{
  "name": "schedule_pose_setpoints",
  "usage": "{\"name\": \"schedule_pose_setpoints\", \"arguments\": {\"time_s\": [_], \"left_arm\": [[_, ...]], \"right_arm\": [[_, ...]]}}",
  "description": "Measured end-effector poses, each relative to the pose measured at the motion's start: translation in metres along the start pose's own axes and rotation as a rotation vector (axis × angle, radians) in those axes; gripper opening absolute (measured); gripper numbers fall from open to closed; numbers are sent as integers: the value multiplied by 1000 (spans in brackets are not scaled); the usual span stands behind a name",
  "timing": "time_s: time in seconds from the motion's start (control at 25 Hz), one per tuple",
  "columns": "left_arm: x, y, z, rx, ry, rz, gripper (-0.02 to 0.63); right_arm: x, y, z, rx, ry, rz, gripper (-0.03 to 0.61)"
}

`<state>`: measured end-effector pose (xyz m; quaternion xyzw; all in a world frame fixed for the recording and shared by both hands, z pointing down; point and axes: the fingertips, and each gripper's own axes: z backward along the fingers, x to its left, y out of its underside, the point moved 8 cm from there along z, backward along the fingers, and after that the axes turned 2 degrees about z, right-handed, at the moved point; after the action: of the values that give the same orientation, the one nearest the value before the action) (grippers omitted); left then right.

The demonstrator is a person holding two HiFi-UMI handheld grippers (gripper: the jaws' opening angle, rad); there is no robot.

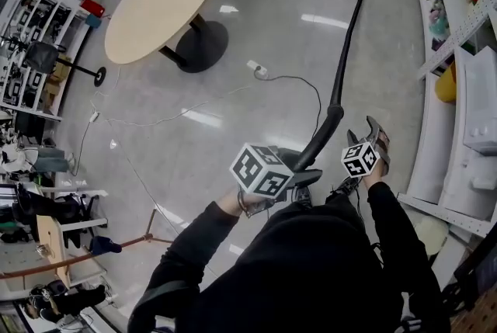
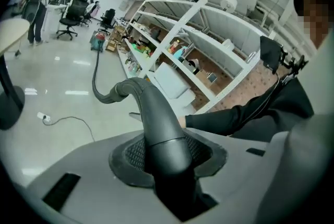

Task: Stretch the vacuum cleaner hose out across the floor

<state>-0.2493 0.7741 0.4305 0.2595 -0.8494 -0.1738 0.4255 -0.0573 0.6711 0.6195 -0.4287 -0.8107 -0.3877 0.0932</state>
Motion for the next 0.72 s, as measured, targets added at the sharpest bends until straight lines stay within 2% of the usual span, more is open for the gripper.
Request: {"name": "schedule_pose_setpoints", "arguments": {"time_s": [0.08,0.16,0.28,0.36,0.44,0.48,0.6,0.72], "left_arm": [[7,3,-4,56,-50,-50,164],[13,7,-11,109,-76,-88,164],[19,14,-25,175,-96,-143,164],[23,21,-38,223,-118,-194,164],[28,27,-51,272,-139,-235,163],[30,30,-56,289,-143,-248,164],[36,42,-68,301,-127,-274,164],[38,46,-72,269,-112,-289,163]], "right_arm": [[-2,30,8,43,-95,-155,331],[-6,55,19,40,-221,-379,331],[-10,70,40,-43,-489,-778,328],[-8,66,57,-126,-669,-977,304],[-8,58,71,-198,-795,-1095,235],[-8,52,77,-227,-838,-1139,224],[-5,29,88,-303,-936,-1247,224],[0,6,90,-321,-984,-1288,225]]}}
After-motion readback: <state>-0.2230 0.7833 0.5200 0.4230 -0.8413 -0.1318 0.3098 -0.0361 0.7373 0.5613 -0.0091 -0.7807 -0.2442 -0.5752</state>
